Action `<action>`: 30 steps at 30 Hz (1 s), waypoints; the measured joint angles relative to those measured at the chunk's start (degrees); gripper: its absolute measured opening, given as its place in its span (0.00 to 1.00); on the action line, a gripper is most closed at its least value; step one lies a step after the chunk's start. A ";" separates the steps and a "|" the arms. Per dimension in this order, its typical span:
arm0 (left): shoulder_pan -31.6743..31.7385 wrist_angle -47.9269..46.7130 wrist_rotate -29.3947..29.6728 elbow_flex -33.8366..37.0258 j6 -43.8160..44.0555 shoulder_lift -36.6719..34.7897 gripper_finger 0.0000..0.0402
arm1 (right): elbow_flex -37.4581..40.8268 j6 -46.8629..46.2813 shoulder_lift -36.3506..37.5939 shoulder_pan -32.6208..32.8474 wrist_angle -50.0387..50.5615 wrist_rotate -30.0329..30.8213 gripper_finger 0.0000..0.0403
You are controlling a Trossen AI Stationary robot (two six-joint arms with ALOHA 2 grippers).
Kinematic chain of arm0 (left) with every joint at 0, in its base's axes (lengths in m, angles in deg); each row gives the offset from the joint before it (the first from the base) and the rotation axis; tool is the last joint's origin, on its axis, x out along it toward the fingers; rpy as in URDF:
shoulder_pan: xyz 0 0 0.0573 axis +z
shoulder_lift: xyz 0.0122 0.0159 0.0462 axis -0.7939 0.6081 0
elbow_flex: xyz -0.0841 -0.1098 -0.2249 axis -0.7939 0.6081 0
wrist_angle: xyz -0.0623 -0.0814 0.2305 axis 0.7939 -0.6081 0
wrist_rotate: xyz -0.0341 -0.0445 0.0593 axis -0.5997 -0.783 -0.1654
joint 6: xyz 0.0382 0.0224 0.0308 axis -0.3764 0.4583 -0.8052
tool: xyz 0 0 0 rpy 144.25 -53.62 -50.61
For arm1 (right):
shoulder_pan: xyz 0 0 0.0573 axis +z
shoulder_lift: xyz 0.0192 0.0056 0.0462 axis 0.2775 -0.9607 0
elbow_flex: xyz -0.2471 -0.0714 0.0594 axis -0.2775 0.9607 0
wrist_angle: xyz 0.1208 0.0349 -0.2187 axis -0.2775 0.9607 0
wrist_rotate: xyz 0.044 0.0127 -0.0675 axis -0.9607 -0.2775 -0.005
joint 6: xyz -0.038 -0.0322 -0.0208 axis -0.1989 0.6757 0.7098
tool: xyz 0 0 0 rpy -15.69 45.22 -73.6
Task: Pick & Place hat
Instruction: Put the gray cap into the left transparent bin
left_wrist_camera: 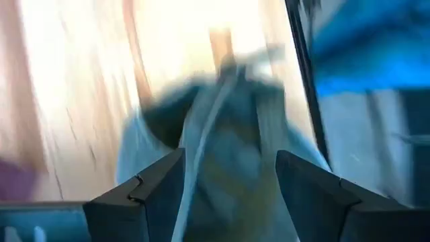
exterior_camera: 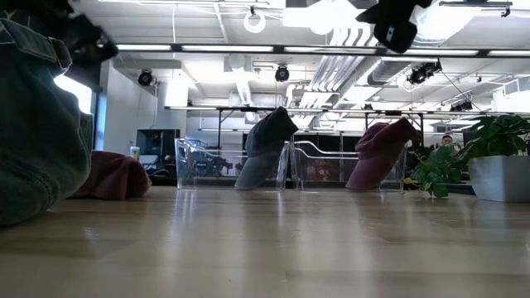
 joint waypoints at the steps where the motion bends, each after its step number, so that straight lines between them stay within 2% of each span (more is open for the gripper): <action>1: -2.32 2.45 3.89 0.00 1.50 0.44 0.57 | 0.13 0.04 0.69 0.26 -0.07 0.36 0.35; 4: -8.09 8.03 13.02 -0.07 3.58 3.43 0.57 | 0.15 0.43 1.38 0.63 -0.17 0.50 0.35; 9: -14.16 8.38 24.14 -0.10 1.14 12.14 0.57 | 0.20 0.51 1.41 0.65 -0.13 -0.37 0.35; 13: -14.75 6.44 36.50 -3.42 2.79 20.36 0.57 | 0.20 -1.23 1.41 1.37 -1.08 -2.04 0.35; 18: -14.66 1.30 46.97 -12.32 3.69 27.69 0.55 | 0.20 -6.77 1.41 5.00 -1.31 1.16 0.35; 22: -13.73 -7.40 51.30 -20.88 4.13 31.13 0.42 | 0.20 -8.03 1.41 9.12 -1.74 5.11 0.35; 27: -11.68 -20.52 56.03 -32.62 5.23 31.13 0.09 | 0.22 -9.28 1.39 13.13 -3.02 8.89 0.35; 28: -10.95 -22.32 56.78 -35.08 5.23 31.17 0.05 | 0.22 -9.38 1.39 13.64 -3.27 9.34 0.35; 30: -9.75 -24.88 60.17 -39.91 4.76 30.54 0.04 | 0.22 -9.48 1.39 14.90 -3.97 10.49 0.35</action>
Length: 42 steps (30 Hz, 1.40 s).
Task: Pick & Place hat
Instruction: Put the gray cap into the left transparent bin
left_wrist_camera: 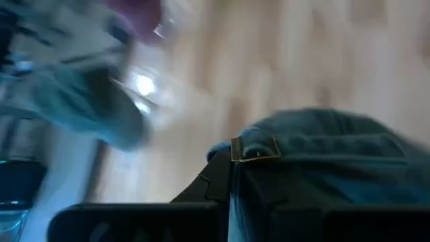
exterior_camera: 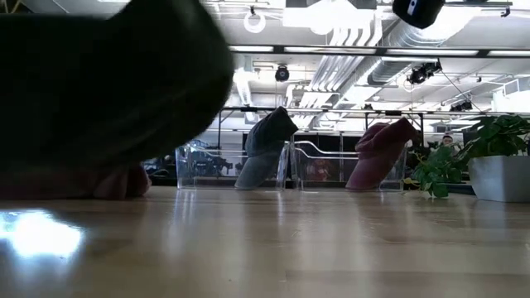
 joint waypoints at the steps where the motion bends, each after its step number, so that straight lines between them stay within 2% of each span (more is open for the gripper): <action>1: 0.58 -0.37 1.61 -2.60 -0.98 -0.67 0.05 | 0.00 -0.33 0.00 0.61 -0.18 0.91 0.35; 5: 2.79 -0.24 4.43 -12.01 -8.61 -1.90 0.03 | 0.02 0.85 -0.03 2.32 -5.27 4.28 0.35; 11: 6.12 -0.35 4.62 -21.13 -18.21 -2.78 0.01 | -0.41 19.25 -0.37 3.95 -25.11 7.30 0.35; 14: 6.46 1.61 3.28 -21.32 -21.32 -5.62 0.01 | -3.72 25.72 -0.65 2.82 -27.71 7.44 0.35; 17: 8.00 5.88 1.44 -19.32 -24.72 -9.05 0.00 | -9.41 29.94 -1.68 1.70 -24.07 7.61 0.35; 23: 11.37 18.52 -3.59 -14.79 -32.66 -13.30 0.00 | -22.93 35.73 -5.97 0.43 -7.33 7.81 0.38; 28: 12.34 26.50 -11.49 -13.27 -38.16 -14.14 0.00 | -32.23 36.77 -10.55 -0.60 8.51 7.82 0.45; 30: 12.39 27.44 -16.46 -12.57 -39.58 -14.16 0.00 | -35.16 36.79 -12.18 -0.86 15.34 7.58 0.48; 33: 13.35 27.32 -22.02 -10.60 -39.73 -13.96 0.00 | -38.22 36.78 -13.56 -0.93 22.70 7.59 0.52; 36: 14.84 27.80 -26.94 -7.48 -39.69 -11.99 0.00 | -38.92 36.28 -13.54 -0.93 25.85 7.59 0.55; 39: 16.01 27.29 -30.26 -3.41 -39.94 -9.19 0.00 | -38.93 33.88 -13.40 -0.91 27.09 7.57 0.55; 42: 17.91 28.39 -31.16 -0.48 -41.60 -5.49 0.00 | -38.92 31.33 -13.40 -0.91 28.60 6.91 0.55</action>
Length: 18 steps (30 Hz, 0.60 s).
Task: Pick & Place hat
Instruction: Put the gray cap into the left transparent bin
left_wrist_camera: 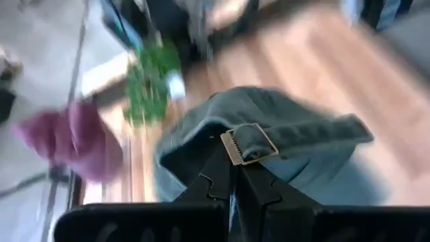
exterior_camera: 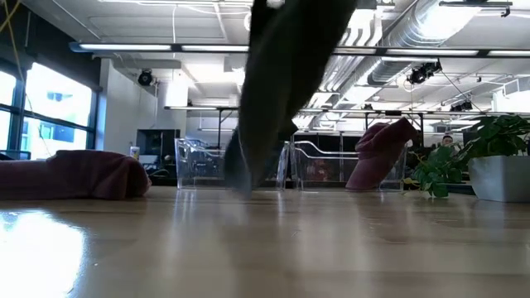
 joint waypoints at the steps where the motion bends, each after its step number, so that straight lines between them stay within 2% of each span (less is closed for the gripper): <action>1: 0.25 -0.54 0.15 0.76 -0.86 1.15 0.00 | -0.01 -0.97 0.00 0.00 0.91 -0.38 0.54; 8: 2.36 6.23 -1.40 1.02 -7.46 7.79 0.00 | 0.01 -10.50 0.00 0.54 7.57 -3.80 0.52; 15: 2.74 11.18 -3.94 0.99 -6.92 14.58 0.01 | 0.01 -19.24 0.02 3.79 15.17 -3.92 0.52; 18: 2.84 11.01 -6.66 0.89 -3.02 15.46 0.08 | 0.45 -21.49 0.02 5.67 16.13 -2.02 0.52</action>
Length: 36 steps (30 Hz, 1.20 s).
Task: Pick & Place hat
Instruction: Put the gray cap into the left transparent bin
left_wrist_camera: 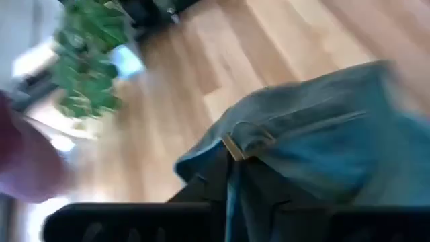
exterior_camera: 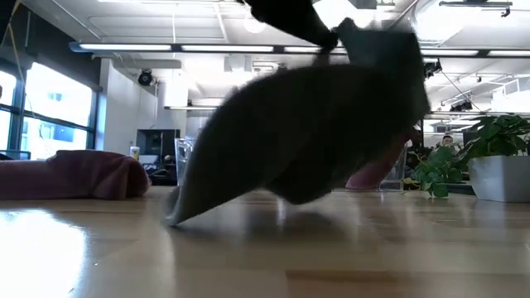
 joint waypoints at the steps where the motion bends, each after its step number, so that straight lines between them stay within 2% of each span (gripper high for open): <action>1: 0.00 -0.26 -0.53 -0.42 2.01 0.00 0.12 | 0.50 -0.49 0.10 0.52 -0.06 0.62 0.52; 5: -0.09 -3.80 0.03 -2.39 7.99 -0.25 0.28 | 4.02 -3.16 0.34 2.35 -0.03 2.13 0.52; 8: -0.21 -14.33 3.59 -6.00 16.29 -0.51 0.36 | 8.38 -6.52 0.37 3.21 -0.97 2.41 0.52; 10: -0.51 -22.42 5.56 -8.59 24.84 -1.39 0.39 | 12.57 -9.13 0.37 3.49 -3.77 1.00 0.52; 12: -0.52 -29.67 7.30 -9.82 33.36 -1.61 0.39 | 17.98 -10.81 0.37 3.45 -10.61 -3.03 0.51; 15: -0.55 -37.53 8.07 -9.42 41.59 -0.91 0.37 | 26.84 -12.81 0.29 3.36 -26.52 -6.90 0.48; 18: -0.57 -43.70 8.11 -9.54 48.62 -1.29 0.33 | 34.63 -16.24 -0.93 2.65 -42.68 -6.25 0.41; 21: -0.60 -47.76 7.65 -9.33 52.62 -2.44 0.30 | 39.33 -18.60 -4.21 1.21 -51.82 -5.84 0.31; 24: -0.57 -47.47 5.62 -9.64 53.01 -4.48 0.27 | 39.18 -18.80 -8.15 0.03 -54.80 -5.18 0.21; 26: -1.07 -49.92 5.47 -9.45 52.95 -5.58 0.26 | 36.47 -18.33 -10.63 -0.42 -53.90 -3.67 0.15; 28: -1.43 -48.20 5.58 -7.86 52.85 -7.08 0.25 | 33.45 -16.98 -11.99 -0.50 -50.18 -1.60 0.09; 31: -2.54 -44.25 4.56 -0.44 54.39 -11.21 0.24 | 28.76 -16.35 -13.23 -1.51 -42.03 -0.16 0.04; 33: -2.62 -36.41 2.51 5.86 56.02 -14.36 0.23 | 27.12 -16.46 -13.86 -2.48 -36.98 -1.37 0.04; 36: -2.58 -25.32 -1.81 16.58 58.03 -18.91 0.23 | 26.51 -13.86 -15.21 -3.68 -37.91 -6.00 0.07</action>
